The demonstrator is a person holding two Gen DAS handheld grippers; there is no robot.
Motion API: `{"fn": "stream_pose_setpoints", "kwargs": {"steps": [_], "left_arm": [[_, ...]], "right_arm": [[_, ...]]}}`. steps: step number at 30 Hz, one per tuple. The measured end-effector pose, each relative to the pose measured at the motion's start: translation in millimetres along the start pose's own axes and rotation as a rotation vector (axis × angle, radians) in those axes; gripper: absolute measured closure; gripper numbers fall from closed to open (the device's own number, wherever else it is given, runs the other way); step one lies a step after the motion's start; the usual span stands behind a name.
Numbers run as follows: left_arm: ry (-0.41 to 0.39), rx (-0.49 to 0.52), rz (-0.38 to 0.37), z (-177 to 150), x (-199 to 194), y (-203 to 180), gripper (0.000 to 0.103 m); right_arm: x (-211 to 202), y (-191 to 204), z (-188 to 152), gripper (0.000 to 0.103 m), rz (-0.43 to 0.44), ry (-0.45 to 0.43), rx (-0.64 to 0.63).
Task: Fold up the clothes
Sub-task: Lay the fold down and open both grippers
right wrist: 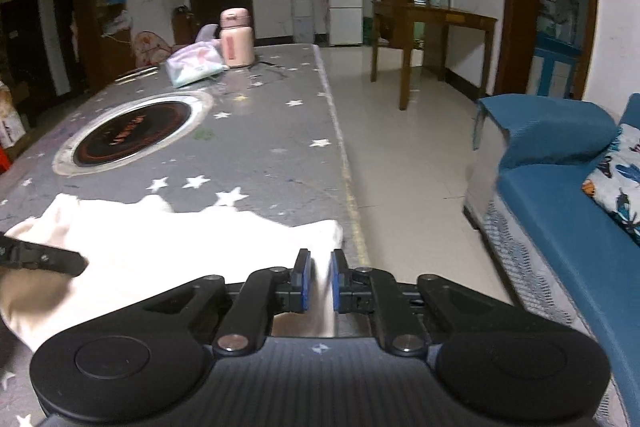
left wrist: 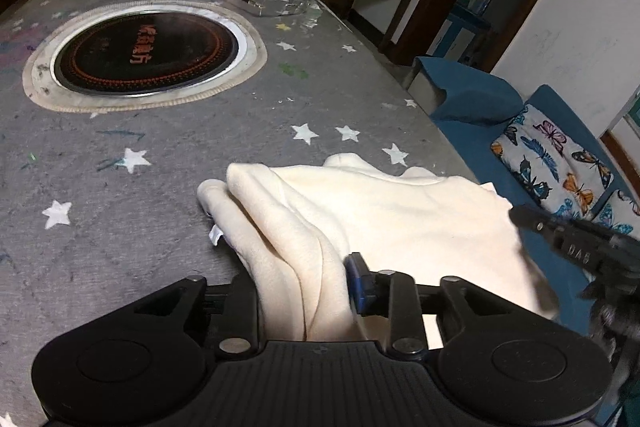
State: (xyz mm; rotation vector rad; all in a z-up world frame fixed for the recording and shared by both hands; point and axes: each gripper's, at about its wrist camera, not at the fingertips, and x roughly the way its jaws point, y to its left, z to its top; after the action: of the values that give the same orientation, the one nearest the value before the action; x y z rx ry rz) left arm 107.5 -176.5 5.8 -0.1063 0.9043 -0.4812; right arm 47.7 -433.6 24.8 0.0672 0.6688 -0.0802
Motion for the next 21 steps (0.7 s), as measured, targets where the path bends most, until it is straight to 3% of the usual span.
{"fn": "stream_pose_setpoints", "kwargs": {"steps": [3, 9, 11, 15, 17, 21], "left_arm": [[0.002, 0.007, 0.016, -1.2, 0.3, 1.8, 0.057], [-0.008, 0.018, 0.096, 0.8, -0.3, 9.3, 0.046], [-0.012, 0.022, 0.126, 1.8, -0.6, 12.1, 0.037], [-0.02, 0.029, 0.184, 3.6, -1.3, 17.6, 0.02], [-0.031, 0.038, 0.198, 1.9, -3.6, 18.5, 0.014], [-0.072, 0.07, 0.208, -3.6, -12.2, 15.3, 0.001]], "right_arm": [[-3.4, -1.9, 3.2, 0.091, -0.004, -0.014, -0.006], [1.7, 10.3, 6.7, 0.09, 0.059, -0.011, -0.018], [7.0, 15.4, 6.5, 0.082, 0.07, -0.001, -0.026], [19.6, 22.2, 5.7, 0.077, 0.077, 0.024, -0.039], [23.9, 23.3, 4.5, 0.065, 0.07, 0.033, -0.042], [16.2, 27.2, 4.3, 0.054, 0.076, 0.015, -0.06]]}}
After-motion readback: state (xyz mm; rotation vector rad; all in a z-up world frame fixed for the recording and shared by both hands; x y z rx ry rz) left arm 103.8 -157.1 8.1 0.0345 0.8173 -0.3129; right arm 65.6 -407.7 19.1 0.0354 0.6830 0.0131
